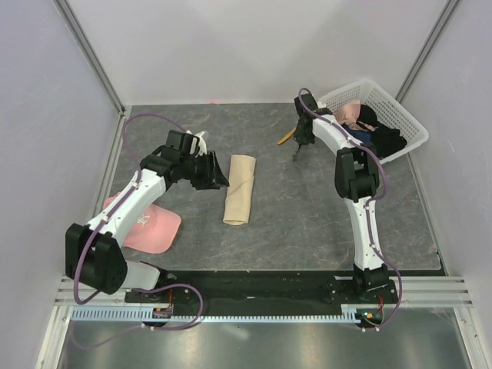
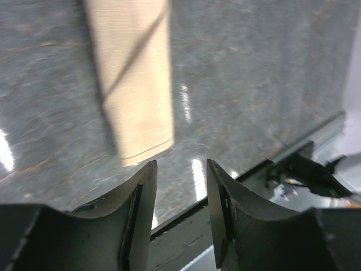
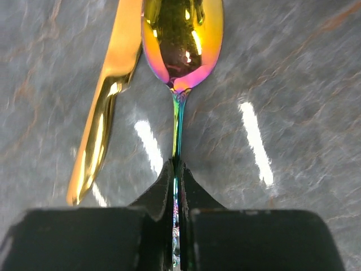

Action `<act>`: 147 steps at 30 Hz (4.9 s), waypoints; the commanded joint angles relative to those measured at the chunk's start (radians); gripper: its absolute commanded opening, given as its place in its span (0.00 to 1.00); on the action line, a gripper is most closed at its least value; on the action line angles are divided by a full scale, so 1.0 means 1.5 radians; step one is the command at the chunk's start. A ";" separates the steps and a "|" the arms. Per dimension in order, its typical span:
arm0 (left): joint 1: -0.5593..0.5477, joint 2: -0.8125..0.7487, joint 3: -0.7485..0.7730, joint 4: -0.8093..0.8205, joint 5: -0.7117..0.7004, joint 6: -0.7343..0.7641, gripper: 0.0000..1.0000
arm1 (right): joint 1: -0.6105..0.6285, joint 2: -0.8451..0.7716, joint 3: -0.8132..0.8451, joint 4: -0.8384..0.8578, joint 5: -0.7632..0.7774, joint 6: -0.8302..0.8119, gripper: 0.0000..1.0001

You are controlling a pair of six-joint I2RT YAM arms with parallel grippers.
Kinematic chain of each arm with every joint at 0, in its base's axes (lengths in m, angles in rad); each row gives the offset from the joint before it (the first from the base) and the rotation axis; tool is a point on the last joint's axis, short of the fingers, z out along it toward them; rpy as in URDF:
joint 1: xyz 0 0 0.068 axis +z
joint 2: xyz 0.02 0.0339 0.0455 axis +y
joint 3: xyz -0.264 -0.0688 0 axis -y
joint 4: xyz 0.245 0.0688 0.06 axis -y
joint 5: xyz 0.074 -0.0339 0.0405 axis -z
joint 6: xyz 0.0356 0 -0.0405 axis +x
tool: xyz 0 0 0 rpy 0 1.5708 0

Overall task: Fold the napkin into a case and place the utensils inside
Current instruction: Pick up the spoon from the corner of the board, then pass from the right arm to the left, then pass from the left arm to the right, then insert the spoon into the folded napkin.

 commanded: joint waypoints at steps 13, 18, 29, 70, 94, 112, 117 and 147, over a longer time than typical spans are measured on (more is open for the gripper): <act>-0.110 0.228 0.088 0.229 0.180 -0.096 0.58 | 0.059 -0.393 -0.598 0.242 -0.380 0.267 0.00; -0.141 0.279 0.112 0.200 0.135 -0.089 0.58 | 0.060 -0.438 -0.654 0.261 -0.374 0.285 0.00; -0.167 0.373 0.145 0.169 0.148 -0.109 0.58 | 0.060 -0.461 -0.690 0.281 -0.396 0.301 0.00; -0.172 0.331 0.119 0.189 0.111 -0.075 0.02 | 0.060 -0.399 -0.565 0.182 -0.336 0.215 0.33; -0.009 0.132 -0.023 0.133 0.053 -0.045 0.22 | 0.182 -0.247 -0.256 0.183 -0.144 0.178 0.00; -0.009 0.109 -0.159 0.194 0.113 -0.059 0.07 | 0.280 -0.122 -0.030 0.038 0.096 0.082 0.00; -0.010 0.126 -0.168 0.212 0.125 -0.057 0.06 | 0.281 -0.107 -0.020 0.029 0.104 0.077 0.00; -0.010 0.163 -0.236 0.284 0.122 -0.074 0.04 | 0.315 -0.129 -0.042 -0.069 0.121 0.082 0.00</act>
